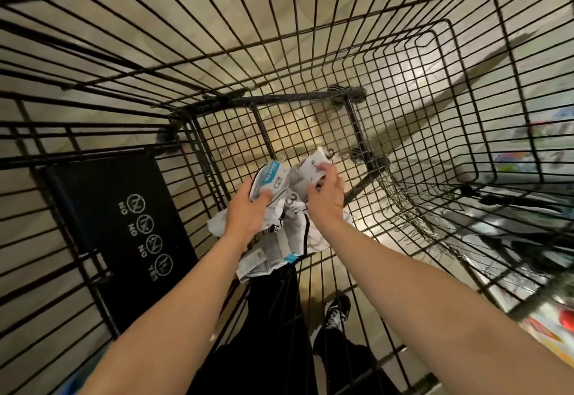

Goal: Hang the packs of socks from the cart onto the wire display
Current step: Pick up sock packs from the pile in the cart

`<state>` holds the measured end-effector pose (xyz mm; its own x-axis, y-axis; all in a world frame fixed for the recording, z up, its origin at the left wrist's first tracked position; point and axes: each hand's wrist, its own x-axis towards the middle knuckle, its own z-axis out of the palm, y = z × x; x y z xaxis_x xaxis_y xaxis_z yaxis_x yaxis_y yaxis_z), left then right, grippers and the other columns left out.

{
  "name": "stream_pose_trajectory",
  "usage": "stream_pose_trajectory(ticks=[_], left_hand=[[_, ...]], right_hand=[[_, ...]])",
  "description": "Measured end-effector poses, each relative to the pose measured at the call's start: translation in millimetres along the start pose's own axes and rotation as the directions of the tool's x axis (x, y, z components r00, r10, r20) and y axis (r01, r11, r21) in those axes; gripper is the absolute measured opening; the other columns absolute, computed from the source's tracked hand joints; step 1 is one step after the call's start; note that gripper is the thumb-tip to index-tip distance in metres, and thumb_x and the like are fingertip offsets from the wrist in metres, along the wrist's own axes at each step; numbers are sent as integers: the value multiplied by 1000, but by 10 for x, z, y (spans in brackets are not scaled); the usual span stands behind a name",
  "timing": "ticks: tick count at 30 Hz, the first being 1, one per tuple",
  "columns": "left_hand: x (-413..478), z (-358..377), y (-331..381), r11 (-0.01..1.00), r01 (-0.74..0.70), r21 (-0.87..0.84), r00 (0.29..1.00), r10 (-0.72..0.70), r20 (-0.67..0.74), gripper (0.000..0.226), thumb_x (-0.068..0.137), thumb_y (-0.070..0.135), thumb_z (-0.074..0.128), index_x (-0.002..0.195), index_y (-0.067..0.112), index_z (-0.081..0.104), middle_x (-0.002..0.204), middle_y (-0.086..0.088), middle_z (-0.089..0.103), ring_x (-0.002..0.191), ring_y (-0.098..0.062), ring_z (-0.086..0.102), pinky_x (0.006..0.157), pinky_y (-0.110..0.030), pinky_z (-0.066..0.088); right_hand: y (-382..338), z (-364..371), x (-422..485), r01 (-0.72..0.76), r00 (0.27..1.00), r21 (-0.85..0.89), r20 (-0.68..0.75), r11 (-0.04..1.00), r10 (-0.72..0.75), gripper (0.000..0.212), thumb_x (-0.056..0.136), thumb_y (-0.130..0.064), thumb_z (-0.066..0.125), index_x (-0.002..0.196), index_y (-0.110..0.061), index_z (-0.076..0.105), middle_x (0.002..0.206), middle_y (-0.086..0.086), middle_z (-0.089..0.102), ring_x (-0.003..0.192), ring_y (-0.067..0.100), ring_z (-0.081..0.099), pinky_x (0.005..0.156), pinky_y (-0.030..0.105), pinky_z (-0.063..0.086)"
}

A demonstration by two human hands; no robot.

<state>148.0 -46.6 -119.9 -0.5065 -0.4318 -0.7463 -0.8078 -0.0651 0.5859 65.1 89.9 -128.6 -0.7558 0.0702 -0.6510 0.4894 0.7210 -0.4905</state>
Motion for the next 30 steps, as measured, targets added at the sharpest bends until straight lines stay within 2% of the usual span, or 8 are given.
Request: stream_pose_trajectory(ticks=[3,5,8,12,19,24,26,30], left_hand=[[-146,-101,-48,999,34,-24,998,-35,-44,33,99,31,58,132,30,58,112,10,68,97,-7,63,77,-24,48],[-240,-155,-68,996,83,-19,991,-85,-100,30,99,34,55,128,26,58,113,4,68,93,-12,62,72,-27,46],[-367,-246,-79,992,123,25,974,-115,-195,31,101,39,50,129,26,55,113,6,63,91,-13,57,62,-25,40],[-429,-334,-163,990,138,0,974,-136,-183,37,99,42,52,132,26,55,115,6,64,97,-17,60,78,-35,49],[-489,-362,-77,982,132,-132,964,-159,-215,31,100,35,52,130,27,56,110,8,63,87,-9,60,67,-25,42],[-425,-416,31,983,130,-129,956,-159,-248,23,101,34,51,122,27,56,110,4,65,82,-10,60,60,-26,44],[-441,-432,37,991,122,-45,971,-129,-202,25,101,37,51,123,28,55,111,5,65,89,-15,63,68,-31,48],[-465,-431,-54,990,135,42,977,-126,-174,26,101,36,52,123,23,56,108,2,65,86,-16,60,61,-29,42]], right_hand=[[-99,-33,-134,72,997,-14,-2,997,-72,30,97,-13,56,121,-29,51,128,1,39,99,17,53,70,23,47],[-55,-11,-253,25,998,-146,61,989,-17,25,95,-26,59,119,-23,51,128,6,42,105,22,50,78,29,43],[88,35,-443,-123,971,-356,149,926,186,57,88,-51,66,133,-27,42,135,14,43,125,37,45,98,43,45],[171,156,-637,-169,774,-388,517,906,366,101,91,-34,71,159,-20,-3,159,18,27,137,39,44,103,37,43],[63,39,-677,-162,924,131,367,978,104,69,86,-6,65,141,-37,37,106,5,59,83,20,63,65,33,59],[-38,2,-754,178,916,42,357,983,-181,35,96,-22,60,128,-32,52,125,-1,57,112,19,53,93,37,48],[-46,62,-744,162,910,15,385,987,-155,28,97,-18,58,121,-31,52,125,0,58,108,20,56,83,34,50],[48,194,-736,-211,835,-46,510,976,205,34,96,-13,63,117,-29,42,126,16,53,99,34,66,60,38,62]])
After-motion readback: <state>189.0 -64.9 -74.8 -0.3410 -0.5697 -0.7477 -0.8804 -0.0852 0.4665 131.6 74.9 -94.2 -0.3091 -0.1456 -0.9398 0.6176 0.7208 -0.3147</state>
